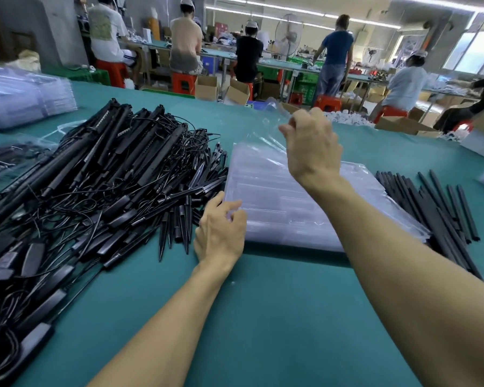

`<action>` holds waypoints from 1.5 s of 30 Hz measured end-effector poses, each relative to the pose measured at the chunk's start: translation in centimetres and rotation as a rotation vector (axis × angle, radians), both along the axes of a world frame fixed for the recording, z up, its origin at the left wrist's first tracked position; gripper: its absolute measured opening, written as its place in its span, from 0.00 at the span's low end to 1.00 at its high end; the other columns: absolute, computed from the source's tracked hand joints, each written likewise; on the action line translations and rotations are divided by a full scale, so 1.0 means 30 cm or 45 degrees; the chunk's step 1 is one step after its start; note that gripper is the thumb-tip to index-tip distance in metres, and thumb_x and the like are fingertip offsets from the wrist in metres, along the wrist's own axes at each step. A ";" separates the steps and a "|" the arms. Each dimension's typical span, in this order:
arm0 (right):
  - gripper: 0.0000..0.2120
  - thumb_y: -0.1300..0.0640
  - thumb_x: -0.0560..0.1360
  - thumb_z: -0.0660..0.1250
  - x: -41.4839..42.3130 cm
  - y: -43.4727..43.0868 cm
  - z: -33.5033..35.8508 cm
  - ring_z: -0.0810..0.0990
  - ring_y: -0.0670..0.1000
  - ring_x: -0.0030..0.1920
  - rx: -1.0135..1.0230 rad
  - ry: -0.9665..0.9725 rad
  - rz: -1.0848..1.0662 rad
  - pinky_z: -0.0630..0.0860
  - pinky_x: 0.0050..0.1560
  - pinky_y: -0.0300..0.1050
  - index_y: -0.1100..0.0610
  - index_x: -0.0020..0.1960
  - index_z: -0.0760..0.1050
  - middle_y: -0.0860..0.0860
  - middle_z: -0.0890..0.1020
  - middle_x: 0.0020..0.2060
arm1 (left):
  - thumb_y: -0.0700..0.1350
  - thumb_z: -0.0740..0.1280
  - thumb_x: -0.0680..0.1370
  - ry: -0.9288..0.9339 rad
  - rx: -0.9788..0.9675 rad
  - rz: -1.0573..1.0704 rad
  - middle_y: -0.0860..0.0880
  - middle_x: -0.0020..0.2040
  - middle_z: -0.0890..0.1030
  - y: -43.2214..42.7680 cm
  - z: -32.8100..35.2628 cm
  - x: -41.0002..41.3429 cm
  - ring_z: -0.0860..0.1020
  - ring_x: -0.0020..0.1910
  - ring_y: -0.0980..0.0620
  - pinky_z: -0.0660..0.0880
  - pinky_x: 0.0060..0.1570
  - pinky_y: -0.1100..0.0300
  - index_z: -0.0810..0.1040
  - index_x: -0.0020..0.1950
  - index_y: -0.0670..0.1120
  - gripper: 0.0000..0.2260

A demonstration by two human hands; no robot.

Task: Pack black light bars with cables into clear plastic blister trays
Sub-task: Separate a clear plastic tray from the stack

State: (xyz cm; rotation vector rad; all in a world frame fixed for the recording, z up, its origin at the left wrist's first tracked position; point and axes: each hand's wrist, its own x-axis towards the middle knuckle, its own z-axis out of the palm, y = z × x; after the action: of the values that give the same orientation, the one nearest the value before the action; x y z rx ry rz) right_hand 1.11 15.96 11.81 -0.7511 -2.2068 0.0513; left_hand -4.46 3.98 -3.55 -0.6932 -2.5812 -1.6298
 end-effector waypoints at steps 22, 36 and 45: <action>0.03 0.59 0.77 0.65 0.113 -0.352 0.040 0.76 0.56 0.41 0.511 -0.257 0.277 0.60 0.33 0.45 0.56 0.47 0.78 0.52 0.69 0.39 | 0.46 0.60 0.83 -0.051 0.377 -0.202 0.56 0.51 0.81 -0.109 0.020 -0.020 0.78 0.51 0.52 0.79 0.51 0.50 0.79 0.41 0.61 0.15; 0.13 0.48 0.81 0.57 0.462 -0.680 -0.310 0.79 0.49 0.52 0.166 -1.018 0.772 0.73 0.47 0.39 0.48 0.58 0.78 0.50 0.78 0.47 | 0.40 0.79 0.66 -0.708 0.235 -0.340 0.44 0.40 0.85 -0.389 0.045 -0.134 0.82 0.32 0.49 0.78 0.29 0.57 0.73 0.63 0.43 0.27; 0.13 0.50 0.81 0.59 0.562 -0.377 -0.278 0.78 0.53 0.47 -0.444 -0.360 0.306 0.73 0.48 0.48 0.54 0.46 0.79 0.50 0.81 0.44 | 0.41 0.81 0.65 -0.283 0.036 -0.258 0.45 0.41 0.77 -0.405 0.030 -0.032 0.77 0.40 0.46 0.77 0.44 0.46 0.67 0.65 0.61 0.36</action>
State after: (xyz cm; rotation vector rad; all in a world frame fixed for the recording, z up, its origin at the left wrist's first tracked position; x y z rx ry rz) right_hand 17.98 4.66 3.47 -0.7073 -2.5878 0.4882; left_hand -5.42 -8.18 -2.64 -0.8422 -2.7080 -1.8990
